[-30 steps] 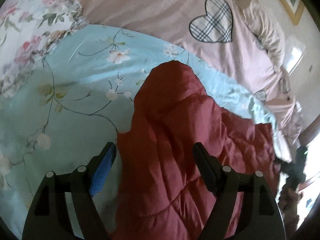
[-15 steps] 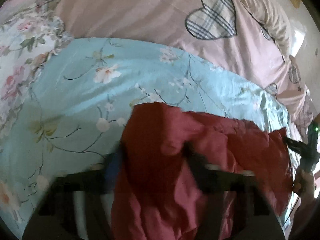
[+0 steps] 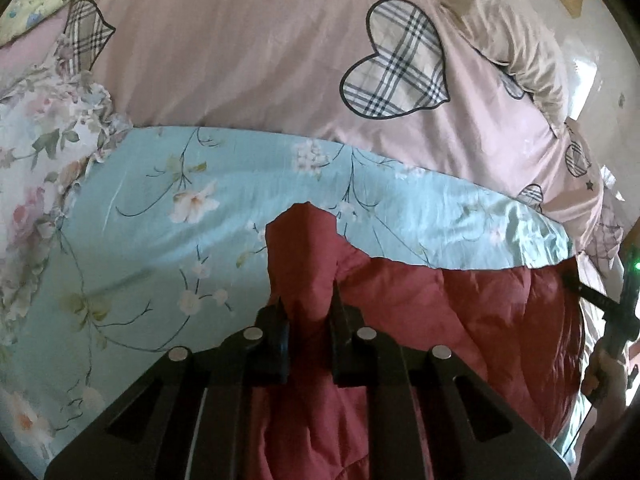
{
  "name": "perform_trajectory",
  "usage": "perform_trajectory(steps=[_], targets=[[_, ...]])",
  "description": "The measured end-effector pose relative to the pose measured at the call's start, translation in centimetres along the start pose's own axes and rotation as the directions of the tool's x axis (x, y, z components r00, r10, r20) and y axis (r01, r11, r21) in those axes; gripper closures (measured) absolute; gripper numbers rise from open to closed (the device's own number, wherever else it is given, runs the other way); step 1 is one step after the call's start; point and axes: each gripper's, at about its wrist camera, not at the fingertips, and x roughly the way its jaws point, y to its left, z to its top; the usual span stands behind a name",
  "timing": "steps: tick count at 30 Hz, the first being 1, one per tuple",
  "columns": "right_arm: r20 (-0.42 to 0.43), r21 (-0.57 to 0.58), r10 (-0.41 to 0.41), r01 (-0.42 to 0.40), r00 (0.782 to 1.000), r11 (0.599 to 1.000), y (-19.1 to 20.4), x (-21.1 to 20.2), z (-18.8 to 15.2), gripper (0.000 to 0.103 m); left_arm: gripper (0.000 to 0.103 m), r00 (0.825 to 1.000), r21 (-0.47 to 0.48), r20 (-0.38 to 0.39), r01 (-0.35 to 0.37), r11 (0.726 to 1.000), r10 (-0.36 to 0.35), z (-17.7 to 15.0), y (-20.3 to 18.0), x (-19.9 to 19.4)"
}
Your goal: Fold large clothes
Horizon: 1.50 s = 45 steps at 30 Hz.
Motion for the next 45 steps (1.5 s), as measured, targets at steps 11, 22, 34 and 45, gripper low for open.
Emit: perform_trajectory(steps=[11, 22, 34, 45], targets=[[-0.099, 0.061, -0.025, 0.032, 0.995, 0.998, -1.8, 5.1, -0.7, 0.087, 0.092, 0.989, -0.040, -0.133, -0.063, 0.997, 0.057, -0.8, 1.0, 7.1], [-0.158, 0.085, -0.036, 0.050, 0.987, 0.995, -2.5, 8.2, -2.0, 0.087, 0.090, 0.975, -0.034, -0.205, -0.090, 0.995, 0.081, -1.9, 1.4, 10.9], [-0.140, 0.113, -0.057, 0.074, 0.988, 0.991, -2.9, 6.6, -1.8, 0.062, 0.061, 0.981, -0.066, -0.162, -0.119, 0.991, 0.107, -1.2, 2.3, 7.8], [-0.053, 0.114, 0.006, 0.000, 0.999, 0.993, -2.0, 1.3, -2.3, 0.047, 0.037, 0.995, -0.120, -0.059, -0.085, 0.989, 0.078, -1.1, 3.7, 1.6]])
